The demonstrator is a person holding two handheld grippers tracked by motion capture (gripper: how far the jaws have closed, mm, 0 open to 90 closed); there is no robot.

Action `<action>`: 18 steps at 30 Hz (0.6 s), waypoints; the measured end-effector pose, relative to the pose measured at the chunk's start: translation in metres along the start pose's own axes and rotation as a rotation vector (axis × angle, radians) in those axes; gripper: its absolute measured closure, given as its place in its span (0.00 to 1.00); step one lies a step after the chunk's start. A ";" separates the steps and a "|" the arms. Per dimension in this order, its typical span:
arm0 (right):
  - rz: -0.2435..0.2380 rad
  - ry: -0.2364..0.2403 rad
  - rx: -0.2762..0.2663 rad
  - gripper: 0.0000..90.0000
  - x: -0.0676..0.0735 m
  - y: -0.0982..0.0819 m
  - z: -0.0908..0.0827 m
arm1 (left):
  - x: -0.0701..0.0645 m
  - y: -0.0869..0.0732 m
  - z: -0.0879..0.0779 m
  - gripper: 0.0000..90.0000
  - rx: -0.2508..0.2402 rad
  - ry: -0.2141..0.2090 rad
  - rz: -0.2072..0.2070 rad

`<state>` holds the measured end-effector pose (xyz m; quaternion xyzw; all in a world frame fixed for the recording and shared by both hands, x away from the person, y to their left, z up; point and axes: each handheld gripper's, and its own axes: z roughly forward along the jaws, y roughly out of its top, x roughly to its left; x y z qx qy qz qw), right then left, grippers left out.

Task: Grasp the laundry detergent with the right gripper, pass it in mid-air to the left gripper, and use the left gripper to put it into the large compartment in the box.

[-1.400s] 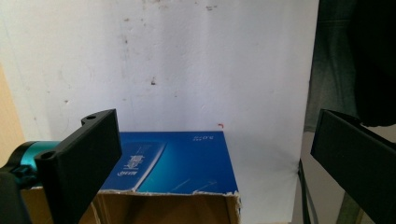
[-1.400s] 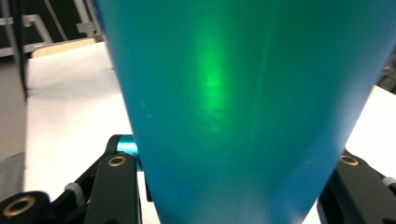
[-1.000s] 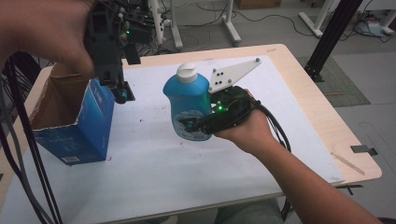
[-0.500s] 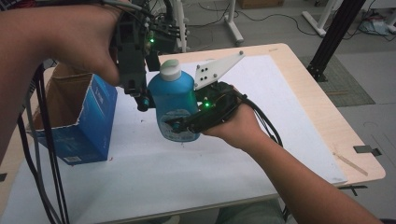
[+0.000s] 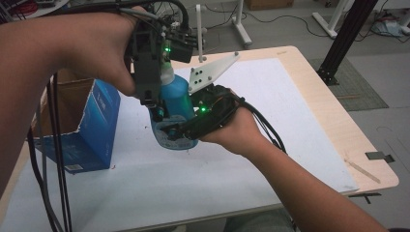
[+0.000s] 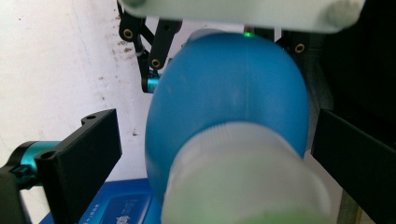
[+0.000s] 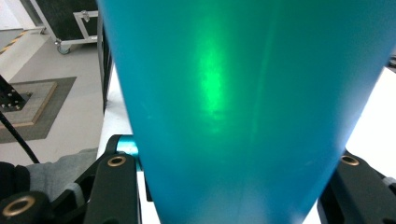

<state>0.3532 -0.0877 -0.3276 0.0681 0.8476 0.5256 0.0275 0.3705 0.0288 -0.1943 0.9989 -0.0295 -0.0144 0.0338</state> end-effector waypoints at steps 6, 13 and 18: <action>0.017 0.015 -0.005 0.50 0.001 0.000 0.001 | 0.001 0.000 -0.001 0.13 0.007 -0.007 -0.024; 0.007 0.007 -0.013 0.50 -0.002 0.000 0.000 | 0.001 0.001 0.000 0.16 0.012 0.006 -0.022; 0.026 0.032 -0.028 0.50 -0.001 0.000 0.000 | 0.001 0.002 0.000 0.21 0.006 0.003 -0.020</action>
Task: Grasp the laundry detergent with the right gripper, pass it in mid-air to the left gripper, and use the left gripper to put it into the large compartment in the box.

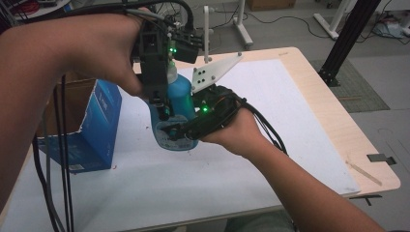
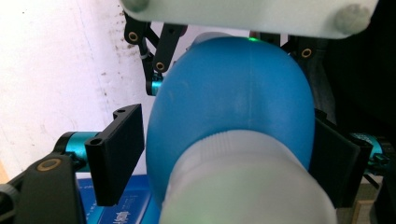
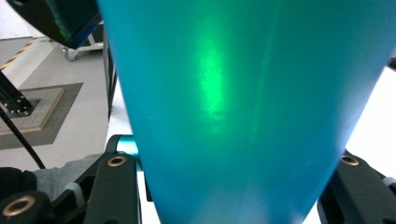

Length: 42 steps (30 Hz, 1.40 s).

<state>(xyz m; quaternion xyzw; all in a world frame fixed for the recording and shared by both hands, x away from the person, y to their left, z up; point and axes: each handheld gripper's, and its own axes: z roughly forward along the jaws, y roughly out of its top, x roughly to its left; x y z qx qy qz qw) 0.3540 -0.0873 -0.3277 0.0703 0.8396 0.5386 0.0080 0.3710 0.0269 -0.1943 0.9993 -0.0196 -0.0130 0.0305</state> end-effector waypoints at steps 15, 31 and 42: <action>0.004 0.005 -0.009 0.50 0.001 0.000 0.001 | -0.001 0.000 0.001 0.32 0.033 -0.016 0.001; 0.008 0.015 -0.022 0.50 0.001 0.000 0.004 | -0.002 0.000 0.000 0.41 0.038 -0.002 0.005; -0.005 0.018 -0.048 0.49 0.001 0.001 0.000 | -0.007 0.003 -0.006 0.42 0.040 0.028 0.016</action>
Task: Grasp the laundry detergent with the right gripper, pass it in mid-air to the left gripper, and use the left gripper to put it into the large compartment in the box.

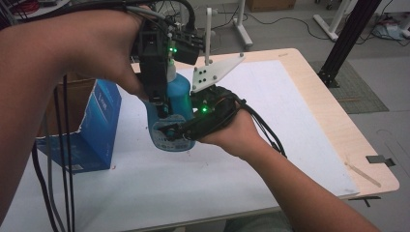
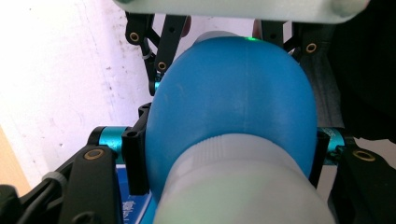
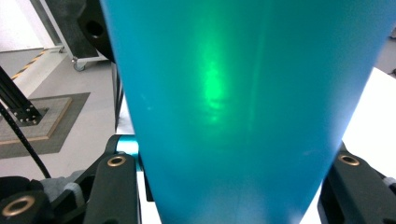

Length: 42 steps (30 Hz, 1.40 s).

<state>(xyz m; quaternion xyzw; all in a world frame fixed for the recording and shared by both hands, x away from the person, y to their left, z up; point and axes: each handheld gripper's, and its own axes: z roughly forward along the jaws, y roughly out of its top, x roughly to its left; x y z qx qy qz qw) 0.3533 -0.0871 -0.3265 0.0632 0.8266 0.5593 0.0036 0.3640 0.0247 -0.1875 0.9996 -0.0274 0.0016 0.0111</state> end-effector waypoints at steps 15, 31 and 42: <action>0.003 -0.093 0.097 0.14 0.001 -0.003 -0.035 | -0.005 -0.019 -0.019 0.42 -0.007 0.015 -0.049; -0.018 -0.138 0.215 0.01 -0.009 0.001 -0.066 | -0.005 -0.060 -0.043 0.42 -0.009 0.018 -0.213; -0.045 -0.205 0.301 0.01 -0.014 0.012 -0.096 | 0.007 -0.110 -0.072 0.42 -0.007 -0.006 -0.504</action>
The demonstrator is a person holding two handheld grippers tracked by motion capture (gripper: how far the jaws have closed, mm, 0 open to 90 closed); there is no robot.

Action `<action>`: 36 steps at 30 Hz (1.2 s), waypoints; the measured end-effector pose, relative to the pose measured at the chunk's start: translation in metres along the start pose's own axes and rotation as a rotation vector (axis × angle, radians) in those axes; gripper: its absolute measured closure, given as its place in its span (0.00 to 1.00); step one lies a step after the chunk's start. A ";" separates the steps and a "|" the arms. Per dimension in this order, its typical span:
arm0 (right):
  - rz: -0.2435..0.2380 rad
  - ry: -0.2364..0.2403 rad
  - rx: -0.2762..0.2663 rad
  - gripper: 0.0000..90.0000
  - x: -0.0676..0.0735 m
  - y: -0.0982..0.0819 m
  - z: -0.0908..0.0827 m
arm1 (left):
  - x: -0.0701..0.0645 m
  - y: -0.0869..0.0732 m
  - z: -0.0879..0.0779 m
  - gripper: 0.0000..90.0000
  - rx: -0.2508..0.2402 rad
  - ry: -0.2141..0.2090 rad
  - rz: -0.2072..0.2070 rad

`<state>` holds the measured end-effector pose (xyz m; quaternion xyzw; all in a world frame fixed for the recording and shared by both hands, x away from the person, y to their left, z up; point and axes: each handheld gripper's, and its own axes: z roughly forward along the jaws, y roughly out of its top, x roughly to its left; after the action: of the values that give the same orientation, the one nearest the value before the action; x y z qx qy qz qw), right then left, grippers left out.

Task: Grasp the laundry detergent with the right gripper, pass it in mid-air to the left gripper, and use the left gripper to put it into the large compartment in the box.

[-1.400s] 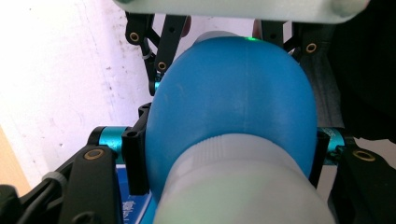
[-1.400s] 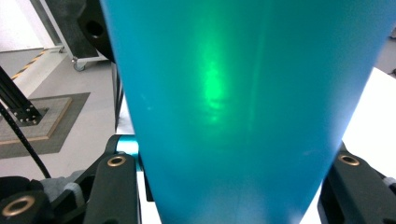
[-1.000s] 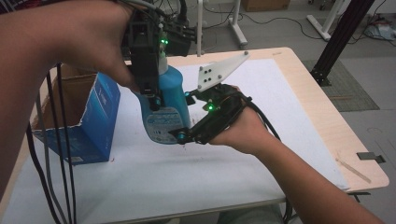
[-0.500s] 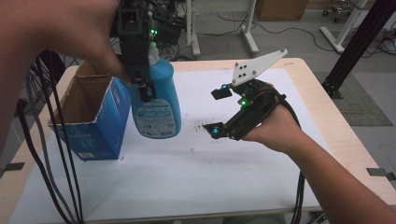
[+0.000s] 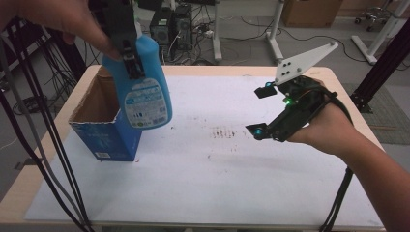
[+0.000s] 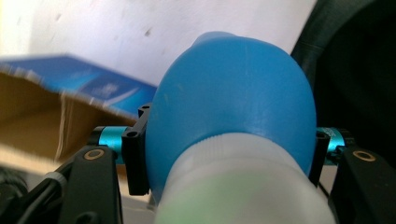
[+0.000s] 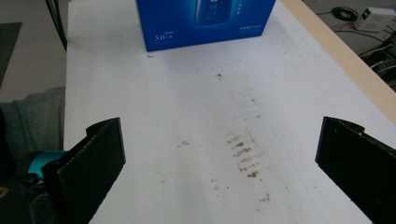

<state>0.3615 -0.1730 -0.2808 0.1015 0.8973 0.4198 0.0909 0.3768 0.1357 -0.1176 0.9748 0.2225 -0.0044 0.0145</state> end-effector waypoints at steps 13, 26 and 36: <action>-0.017 -0.013 0.012 0.01 -0.003 0.000 -0.001 | 0.044 -0.050 -0.024 0.42 -0.039 0.013 -0.591; -0.006 -0.011 0.040 0.01 -0.006 -0.001 0.000 | 0.072 -0.071 -0.004 0.42 0.036 0.056 -0.864; -0.004 -0.018 0.067 0.01 -0.007 -0.002 -0.002 | 0.087 -0.074 0.023 0.42 0.059 0.018 -0.829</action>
<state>0.3673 -0.1774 -0.2806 0.1064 0.9103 0.3882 0.0965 0.4233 0.2394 -0.1436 0.8028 0.5959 -0.0076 -0.0183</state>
